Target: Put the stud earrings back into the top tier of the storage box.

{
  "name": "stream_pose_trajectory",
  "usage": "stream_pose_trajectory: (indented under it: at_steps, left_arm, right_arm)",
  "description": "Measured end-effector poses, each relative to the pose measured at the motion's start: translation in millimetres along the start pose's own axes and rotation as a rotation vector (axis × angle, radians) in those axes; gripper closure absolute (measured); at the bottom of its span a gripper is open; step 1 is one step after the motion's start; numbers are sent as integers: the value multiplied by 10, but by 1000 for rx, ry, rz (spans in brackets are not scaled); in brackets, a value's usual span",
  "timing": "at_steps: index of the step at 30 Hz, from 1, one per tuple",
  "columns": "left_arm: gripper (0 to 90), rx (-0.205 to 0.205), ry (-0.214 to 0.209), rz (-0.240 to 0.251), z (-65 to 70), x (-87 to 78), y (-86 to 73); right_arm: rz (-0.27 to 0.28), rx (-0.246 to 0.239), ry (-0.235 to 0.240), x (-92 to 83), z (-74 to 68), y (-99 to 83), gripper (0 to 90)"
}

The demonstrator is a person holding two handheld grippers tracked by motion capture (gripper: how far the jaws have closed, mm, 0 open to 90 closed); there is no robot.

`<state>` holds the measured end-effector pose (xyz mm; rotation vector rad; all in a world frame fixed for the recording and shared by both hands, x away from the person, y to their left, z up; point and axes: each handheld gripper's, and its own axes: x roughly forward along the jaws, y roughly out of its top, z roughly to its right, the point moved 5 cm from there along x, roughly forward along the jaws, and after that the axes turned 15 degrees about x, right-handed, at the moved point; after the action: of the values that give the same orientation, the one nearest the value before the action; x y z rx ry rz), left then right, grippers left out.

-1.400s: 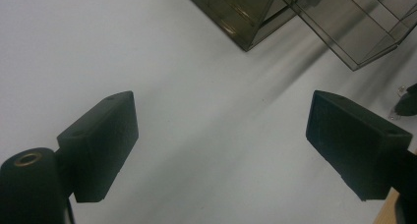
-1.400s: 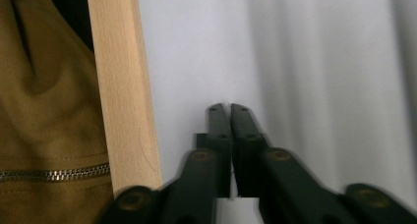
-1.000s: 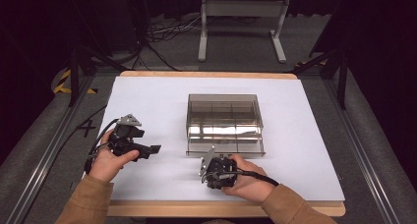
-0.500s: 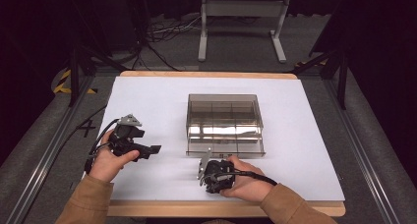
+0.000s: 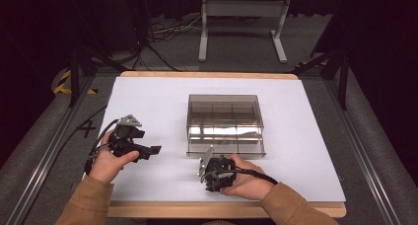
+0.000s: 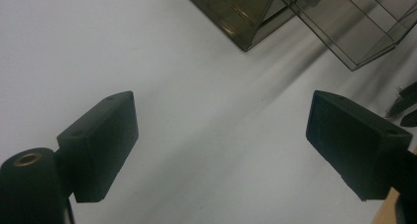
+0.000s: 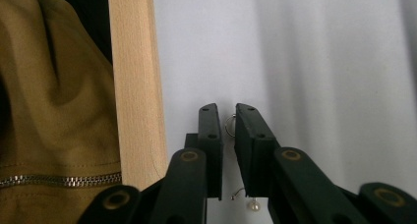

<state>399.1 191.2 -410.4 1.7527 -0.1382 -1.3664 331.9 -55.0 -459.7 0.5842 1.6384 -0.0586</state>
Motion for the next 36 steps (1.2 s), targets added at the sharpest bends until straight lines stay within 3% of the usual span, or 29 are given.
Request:
stream_pose_trajectory:
  at_steps: [4,14,21,36]
  left_arm:
    - [128,1,1,0,-5,3,0]
    - [128,0,-4,0,-4,-4,-2]
    - [128,-2,-4,1,1,3,0]
    - [128,-3,-5,5,-8,-11,-3]
  right_arm:
    - [25,22,-9,-83,34,19,811]
    - [-24,-7,-13,22,30,25,803]
    - [-49,-40,-53,56,-14,30,838]
    - [-33,-17,-23,26,-10,27,870]
